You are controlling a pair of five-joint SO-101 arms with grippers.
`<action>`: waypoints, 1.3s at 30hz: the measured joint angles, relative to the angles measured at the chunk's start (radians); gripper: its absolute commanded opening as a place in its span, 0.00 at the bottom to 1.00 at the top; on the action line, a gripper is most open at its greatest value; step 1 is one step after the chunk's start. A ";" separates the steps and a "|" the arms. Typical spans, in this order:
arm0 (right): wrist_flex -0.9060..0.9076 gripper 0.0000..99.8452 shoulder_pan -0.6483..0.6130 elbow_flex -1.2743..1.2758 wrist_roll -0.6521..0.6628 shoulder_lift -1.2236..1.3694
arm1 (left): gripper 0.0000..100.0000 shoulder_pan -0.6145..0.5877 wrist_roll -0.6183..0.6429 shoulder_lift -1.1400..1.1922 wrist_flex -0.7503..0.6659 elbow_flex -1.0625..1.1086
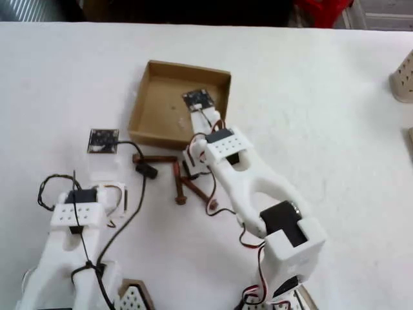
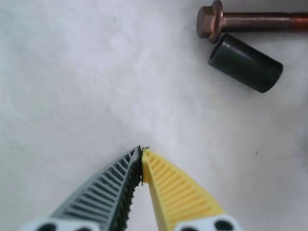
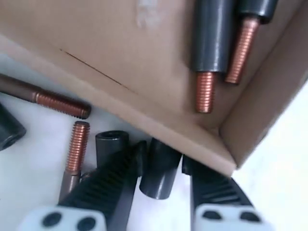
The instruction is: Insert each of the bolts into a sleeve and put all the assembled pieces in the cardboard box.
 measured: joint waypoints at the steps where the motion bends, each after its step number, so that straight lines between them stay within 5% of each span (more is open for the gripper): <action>1: 0.009 0.11 0.000 -0.002 0.000 0.000 | 0.02 0.000 0.000 0.000 0.000 0.000; 7: 0.017 0.10 0.000 -0.005 0.000 0.005 | 0.02 0.000 0.000 0.000 0.000 0.000; 10: 0.017 0.01 0.000 -0.005 0.000 0.005 | 0.02 0.000 0.000 0.000 0.000 0.000; 32: 0.451 0.02 0.020 0.012 0.002 -0.213 | 0.02 0.000 0.000 0.000 0.000 0.000; 39: 0.404 0.02 0.124 0.216 0.006 -0.354 | 0.02 0.000 0.000 0.000 0.000 0.000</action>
